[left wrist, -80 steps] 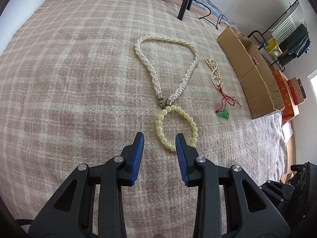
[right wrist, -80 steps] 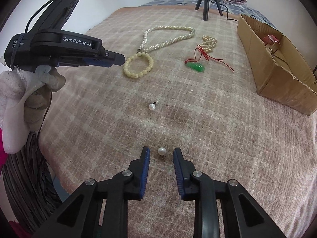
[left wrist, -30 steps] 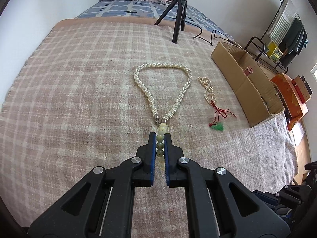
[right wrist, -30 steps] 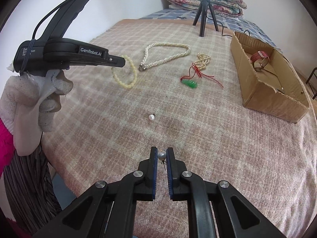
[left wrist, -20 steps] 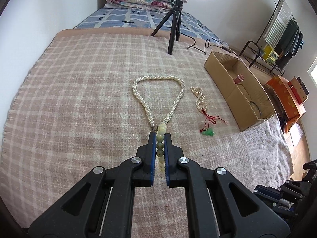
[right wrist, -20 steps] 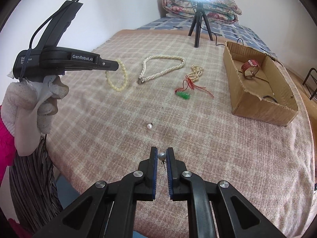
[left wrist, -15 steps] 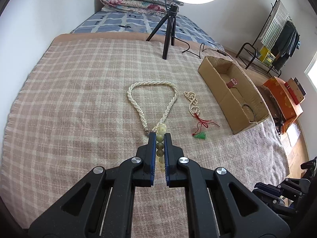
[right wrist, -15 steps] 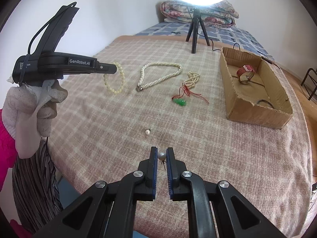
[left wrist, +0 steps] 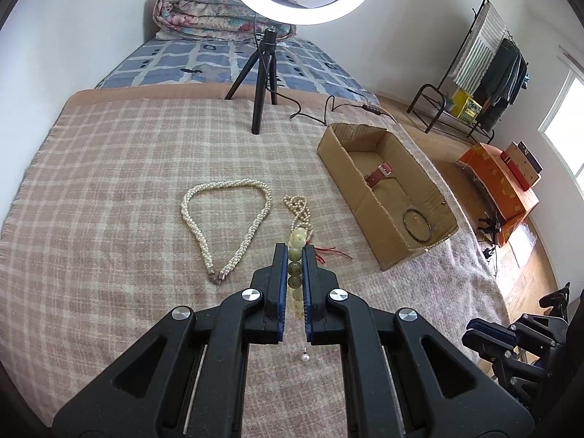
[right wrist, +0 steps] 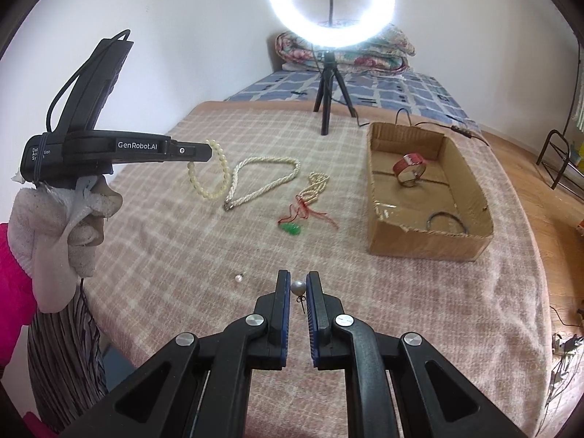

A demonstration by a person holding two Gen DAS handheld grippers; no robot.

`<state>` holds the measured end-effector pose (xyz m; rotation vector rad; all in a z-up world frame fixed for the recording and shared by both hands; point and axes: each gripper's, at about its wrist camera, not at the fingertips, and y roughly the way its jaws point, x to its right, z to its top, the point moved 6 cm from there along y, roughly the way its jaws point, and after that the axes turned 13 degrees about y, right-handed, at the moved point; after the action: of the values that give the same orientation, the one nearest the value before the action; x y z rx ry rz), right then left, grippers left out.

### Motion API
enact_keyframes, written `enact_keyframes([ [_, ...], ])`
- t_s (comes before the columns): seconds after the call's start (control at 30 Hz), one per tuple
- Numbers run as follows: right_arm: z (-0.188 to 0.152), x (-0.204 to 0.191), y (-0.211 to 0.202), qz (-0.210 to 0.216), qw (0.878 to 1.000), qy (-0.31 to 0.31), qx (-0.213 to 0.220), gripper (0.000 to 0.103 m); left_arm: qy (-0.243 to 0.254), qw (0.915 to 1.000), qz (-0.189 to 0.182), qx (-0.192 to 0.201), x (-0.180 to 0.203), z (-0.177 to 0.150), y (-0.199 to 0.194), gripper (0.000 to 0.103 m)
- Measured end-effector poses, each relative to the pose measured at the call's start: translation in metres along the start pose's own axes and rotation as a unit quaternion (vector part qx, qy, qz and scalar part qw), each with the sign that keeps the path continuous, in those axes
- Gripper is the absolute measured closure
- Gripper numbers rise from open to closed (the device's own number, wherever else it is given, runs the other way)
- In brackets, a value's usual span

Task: Organize jewelry
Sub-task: 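Carry the bracelet in the left tool while the right tool carries the pearl to the box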

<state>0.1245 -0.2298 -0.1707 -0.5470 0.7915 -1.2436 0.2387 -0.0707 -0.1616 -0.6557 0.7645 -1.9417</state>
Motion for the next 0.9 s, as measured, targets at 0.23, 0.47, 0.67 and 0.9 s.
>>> enact_keyframes([
  [0.23, 0.016, 0.019, -0.007, -0.011, 1.000, 0.002, 0.018, 0.097, 0.010, 0.9998, -0.015, 0.008, 0.018, 0.021, 0.010, 0.098],
  [0.47, 0.034, 0.044, -0.009, -0.025, 0.999, 0.006, 0.035, 0.097, 0.020, 0.9992, -0.033, 0.009, 0.042, 0.037, 0.026, 0.098],
  [0.67, 0.056, 0.067, -0.006, -0.044, 0.998, 0.003, 0.047, 0.097, 0.029, 0.9981, -0.054, 0.011, 0.070, 0.048, 0.040, 0.098],
  [0.9, 0.082, 0.091, 0.007, -0.052, 0.997, -0.001, 0.055, 0.097, 0.036, 0.9963, -0.077, 0.012, 0.099, 0.062, 0.058, 0.098],
])
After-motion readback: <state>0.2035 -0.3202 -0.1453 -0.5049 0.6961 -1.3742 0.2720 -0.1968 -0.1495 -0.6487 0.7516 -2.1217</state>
